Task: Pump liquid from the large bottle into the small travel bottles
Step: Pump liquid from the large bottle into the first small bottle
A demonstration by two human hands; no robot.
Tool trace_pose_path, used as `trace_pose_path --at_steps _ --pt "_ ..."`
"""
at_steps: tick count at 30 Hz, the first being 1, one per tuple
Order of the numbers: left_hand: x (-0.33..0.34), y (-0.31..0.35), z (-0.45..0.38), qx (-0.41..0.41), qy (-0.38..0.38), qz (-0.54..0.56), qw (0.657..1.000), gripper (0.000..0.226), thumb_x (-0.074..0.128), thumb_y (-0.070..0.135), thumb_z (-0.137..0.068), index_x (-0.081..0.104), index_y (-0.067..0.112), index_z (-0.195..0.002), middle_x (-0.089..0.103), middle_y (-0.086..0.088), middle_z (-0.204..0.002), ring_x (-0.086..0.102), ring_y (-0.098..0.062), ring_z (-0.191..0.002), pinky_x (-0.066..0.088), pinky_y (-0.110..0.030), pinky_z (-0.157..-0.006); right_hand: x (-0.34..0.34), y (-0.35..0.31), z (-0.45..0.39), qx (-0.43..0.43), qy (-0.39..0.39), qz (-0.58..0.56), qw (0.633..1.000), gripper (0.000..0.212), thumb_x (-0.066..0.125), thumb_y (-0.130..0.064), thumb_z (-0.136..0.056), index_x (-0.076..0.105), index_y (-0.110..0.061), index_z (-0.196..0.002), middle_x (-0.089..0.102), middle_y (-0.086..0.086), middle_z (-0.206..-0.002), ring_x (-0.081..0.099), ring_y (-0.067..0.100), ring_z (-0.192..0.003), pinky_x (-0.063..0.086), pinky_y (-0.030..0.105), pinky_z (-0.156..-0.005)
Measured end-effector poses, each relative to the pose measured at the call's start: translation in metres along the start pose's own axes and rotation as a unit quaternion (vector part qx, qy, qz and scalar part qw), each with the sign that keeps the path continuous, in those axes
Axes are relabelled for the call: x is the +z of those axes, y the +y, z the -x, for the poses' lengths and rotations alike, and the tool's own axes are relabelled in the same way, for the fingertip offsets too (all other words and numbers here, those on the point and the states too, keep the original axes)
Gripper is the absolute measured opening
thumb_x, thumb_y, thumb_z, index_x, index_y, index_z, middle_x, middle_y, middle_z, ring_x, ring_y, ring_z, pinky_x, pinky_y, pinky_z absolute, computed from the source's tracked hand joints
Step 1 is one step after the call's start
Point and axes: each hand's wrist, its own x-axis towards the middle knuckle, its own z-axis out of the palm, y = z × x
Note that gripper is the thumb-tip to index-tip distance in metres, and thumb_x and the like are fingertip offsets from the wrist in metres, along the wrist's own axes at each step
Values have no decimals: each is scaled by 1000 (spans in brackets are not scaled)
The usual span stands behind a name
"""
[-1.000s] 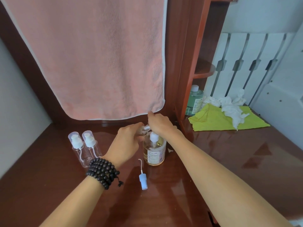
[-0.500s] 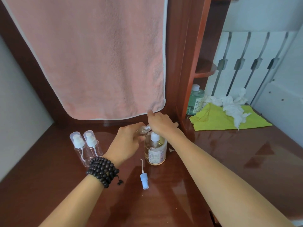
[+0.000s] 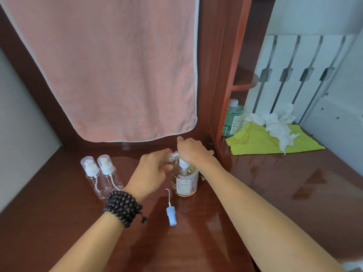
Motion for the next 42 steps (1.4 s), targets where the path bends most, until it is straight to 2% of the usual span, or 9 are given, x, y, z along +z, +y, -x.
trace_pose_path --at_steps 4,8,17,22,26,30,36,39,42 --pt "-4 3 -1 4 6 -3 1000 25 68 7 -86 64 22 -105 68 6 -85 60 -11 -80 46 -24 -73 -6 -4 2 3 -8 -12 1000 59 16 -43 -108 50 -13 -146 52 12 -149 43 34 -139 22 59 -114" --pt "-1 0 -1 -3 5 -11 1000 22 68 6 -85 64 22 -99 63 6 -74 55 -7 -73 40 -10 -65 -2 -3 1 14 1 -6 1000 56 15 -36 -109 48 -11 -148 50 12 -152 40 35 -143 18 61 -115" --pt "-2 2 2 -7 -6 -6 1000 20 67 6 -86 62 22 -98 63 11 -80 57 0 -80 37 -10 -65 -1 -2 6 4 15 -10 1000 58 15 -38 -109 51 -10 -145 53 14 -147 44 36 -139 19 61 -115" --pt "-4 3 1 -31 5 16 999 26 67 8 -87 62 25 -106 63 13 -84 56 3 -76 35 -3 -65 -7 -8 6 -20 45 -14 999 55 17 -34 -106 52 -12 -142 54 13 -146 45 35 -134 22 60 -111" --pt "-1 4 5 -60 5 49 997 26 65 9 -88 62 27 -106 65 12 -82 61 -6 -74 37 -4 -63 -8 -6 9 -28 59 -27 998 54 18 -34 -107 54 -12 -139 55 13 -143 46 35 -134 23 59 -110" --pt "-3 2 11 -87 20 80 993 30 64 9 -89 62 26 -114 69 8 -93 66 -9 -81 42 -7 -66 -13 -6 12 -47 82 -9 995 55 19 -37 -109 58 -9 -135 58 16 -139 50 38 -132 22 60 -114" --pt "-19 1 17 -106 48 135 984 31 65 17 -90 62 25 -120 70 11 -103 68 -4 -92 53 -29 -85 -15 -9 18 -80 116 11 990 52 24 -37 -109 66 -9 -125 62 14 -126 56 38 -123 25 55 -113" --pt "-34 9 19 -98 73 165 979 32 68 20 -88 61 26 -119 70 12 -105 69 -3 -93 55 -31 -87 -27 -18 31 -146 148 -7 978 40 33 -30 -108 68 -11 -115 58 3 -98 60 33 -110 32 50 -108" --pt "-47 17 23 -94 89 193 973 31 71 22 -87 59 25 -115 70 9 -107 70 -4 -91 56 -33 -86 -34 -21 45 -250 144 -78 954 27 47 -19 -103 71 -13 -114 64 0 -94 64 22 -92 53 35 -89"
